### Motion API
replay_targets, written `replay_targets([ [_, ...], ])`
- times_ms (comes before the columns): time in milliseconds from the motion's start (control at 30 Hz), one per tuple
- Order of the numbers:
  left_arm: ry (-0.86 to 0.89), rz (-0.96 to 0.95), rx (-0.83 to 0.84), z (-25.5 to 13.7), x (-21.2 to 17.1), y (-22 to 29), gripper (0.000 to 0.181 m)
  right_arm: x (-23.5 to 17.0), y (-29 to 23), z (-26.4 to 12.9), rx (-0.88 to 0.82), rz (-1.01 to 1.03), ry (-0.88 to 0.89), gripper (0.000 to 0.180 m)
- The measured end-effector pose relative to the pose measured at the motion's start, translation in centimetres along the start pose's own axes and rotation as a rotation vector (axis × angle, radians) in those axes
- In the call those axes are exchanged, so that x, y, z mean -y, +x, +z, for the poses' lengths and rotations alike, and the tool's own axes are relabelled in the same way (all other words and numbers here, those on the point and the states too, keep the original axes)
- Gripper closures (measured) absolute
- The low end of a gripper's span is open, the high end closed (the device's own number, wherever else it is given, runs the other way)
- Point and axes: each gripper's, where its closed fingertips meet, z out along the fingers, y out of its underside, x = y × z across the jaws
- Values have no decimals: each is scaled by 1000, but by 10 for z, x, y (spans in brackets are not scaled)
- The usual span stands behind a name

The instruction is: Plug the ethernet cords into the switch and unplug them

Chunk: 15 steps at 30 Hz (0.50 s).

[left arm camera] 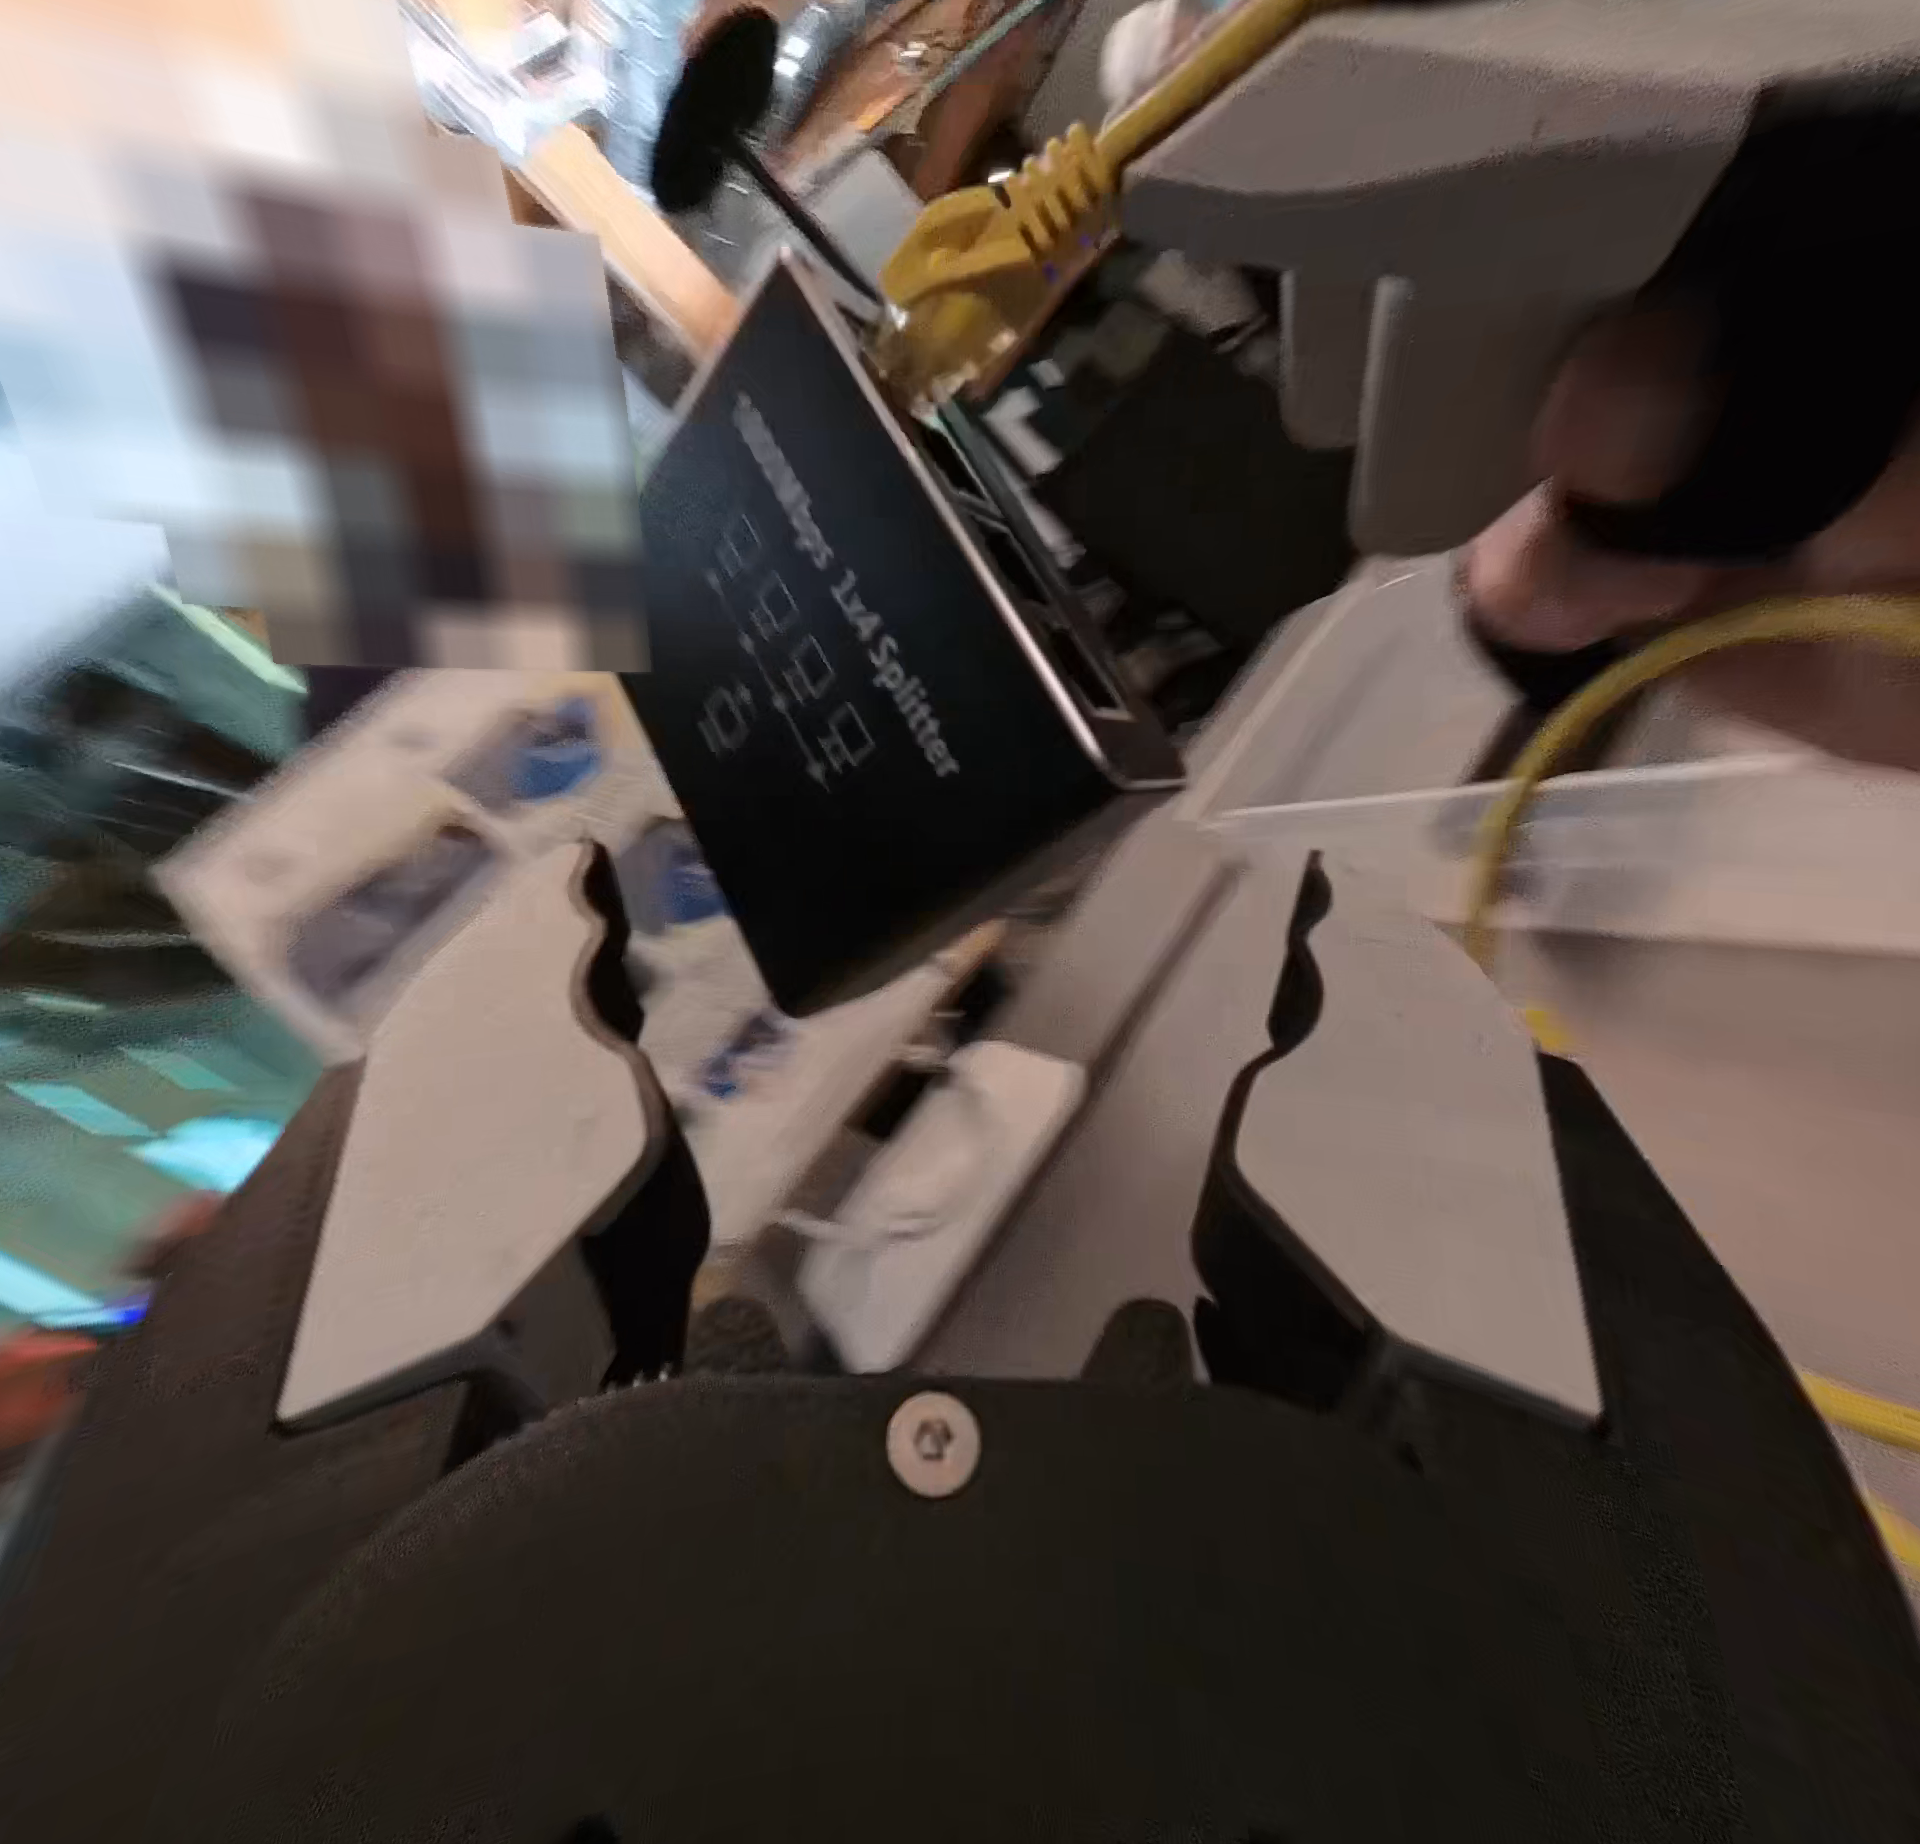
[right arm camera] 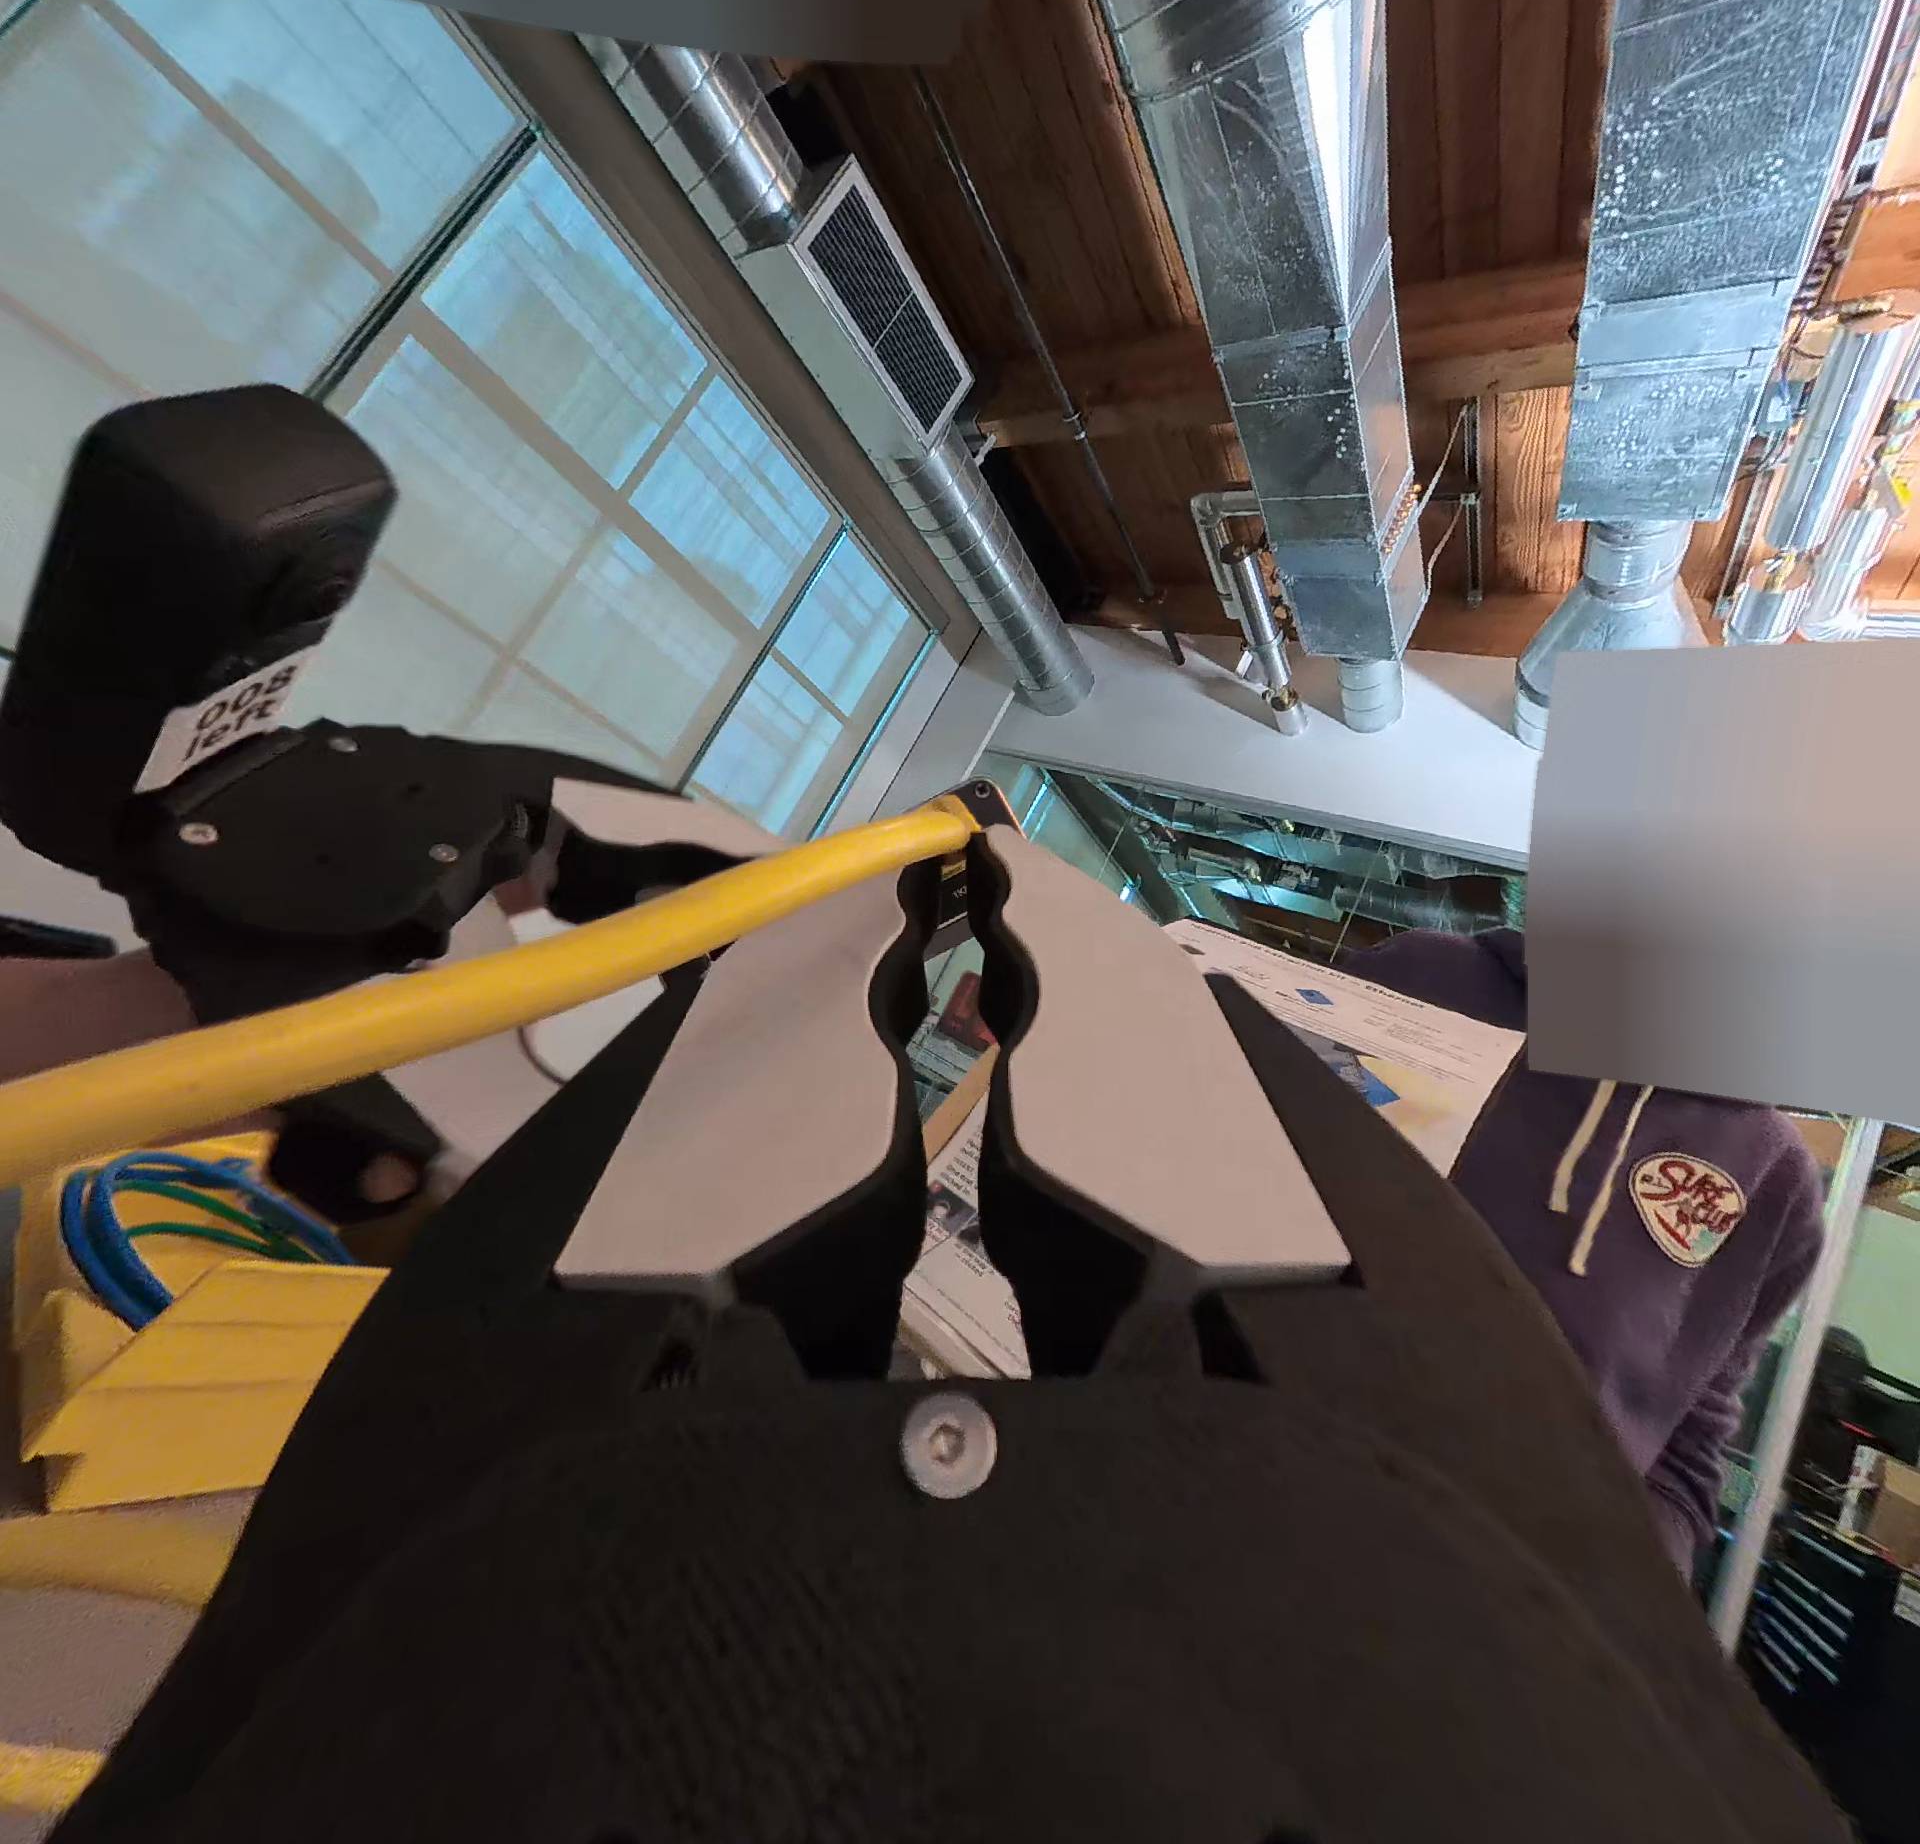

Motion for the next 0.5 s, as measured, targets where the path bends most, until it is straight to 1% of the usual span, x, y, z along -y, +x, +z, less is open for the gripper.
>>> replay_targets([
  [67,39,-250,-118,-3,0,15,52,-3,-3,1,7,-20,-14,175],
  [133,115,-491,-209,-5,10,20,53,-7,-6,2,10,-41,-26,175],
  [200,155,-678,-232,-1,13,14,58,-11,-9,3,18,-46,-38,175],
  [267,179,-796,-246,4,11,8,77,-13,-11,3,12,-46,-43,175],
  [300,214,-824,-240,5,11,4,87,-15,-10,3,8,-40,-47,175],
  [333,247,-829,-224,5,11,0,91,-16,-9,3,0,-29,-47,175],
  [400,259,-780,-173,9,7,-5,91,-25,-5,2,-12,6,-67,175],
  [500,171,-620,-118,18,-6,-10,91,-42,2,0,-25,56,-106,175],
])
